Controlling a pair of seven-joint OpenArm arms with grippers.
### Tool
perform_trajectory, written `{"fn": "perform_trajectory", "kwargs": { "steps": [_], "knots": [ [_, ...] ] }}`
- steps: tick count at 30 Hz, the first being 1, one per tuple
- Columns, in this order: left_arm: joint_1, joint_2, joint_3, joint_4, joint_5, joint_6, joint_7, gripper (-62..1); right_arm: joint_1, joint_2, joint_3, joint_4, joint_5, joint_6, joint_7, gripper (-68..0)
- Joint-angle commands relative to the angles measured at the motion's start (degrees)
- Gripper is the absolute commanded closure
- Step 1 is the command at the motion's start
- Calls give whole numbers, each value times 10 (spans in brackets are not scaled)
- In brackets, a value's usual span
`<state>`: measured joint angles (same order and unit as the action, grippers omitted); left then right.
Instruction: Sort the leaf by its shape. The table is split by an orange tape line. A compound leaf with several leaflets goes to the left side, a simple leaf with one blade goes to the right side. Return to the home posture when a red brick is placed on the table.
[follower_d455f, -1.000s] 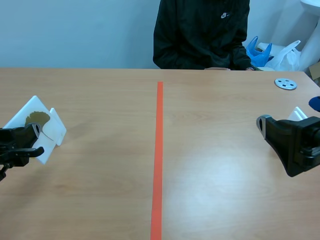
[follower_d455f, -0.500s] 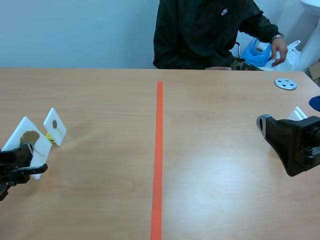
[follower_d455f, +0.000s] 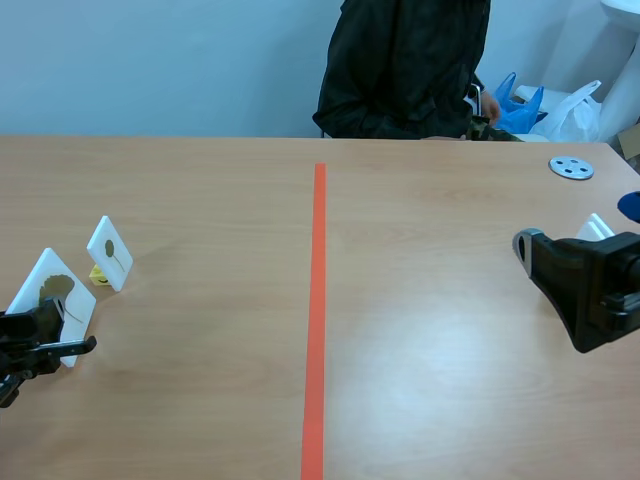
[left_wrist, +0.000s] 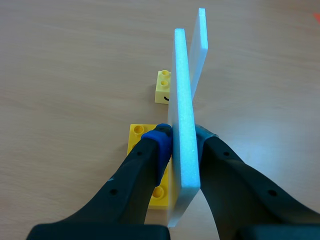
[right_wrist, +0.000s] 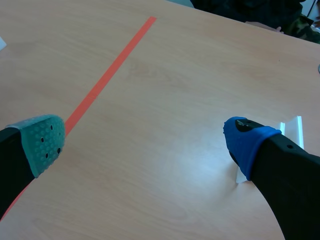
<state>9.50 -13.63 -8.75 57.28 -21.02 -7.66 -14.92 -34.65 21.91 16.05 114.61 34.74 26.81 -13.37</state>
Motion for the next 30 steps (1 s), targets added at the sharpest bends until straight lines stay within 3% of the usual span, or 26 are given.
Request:
{"fn": "perform_trajectory", "kwargs": {
  "steps": [1, 10, 17, 26, 30],
  "knots": [
    [-8, -4, 2, 9, -3, -2, -12, -56, 4, 3, 4, 0, 4, -2, 12, -679],
    [-8, -4, 11, 9, 20, -2, -12, -74, 4, 3, 4, 0, 4, -2, 12, -679],
    [-8, -5, 11, 9, 20, -2, -12, -214, 4, 3, 4, 0, 4, -2, 12, -679],
    [-1, -9, 10, 59, 20, -11, -13, -509, 4, 3, 4, 0, 4, -2, 13, -679],
    [21, -12, 8, 135, 20, -11, -10, -543, 4, 3, 4, 0, 4, -2, 13, -679]
  ]
}}
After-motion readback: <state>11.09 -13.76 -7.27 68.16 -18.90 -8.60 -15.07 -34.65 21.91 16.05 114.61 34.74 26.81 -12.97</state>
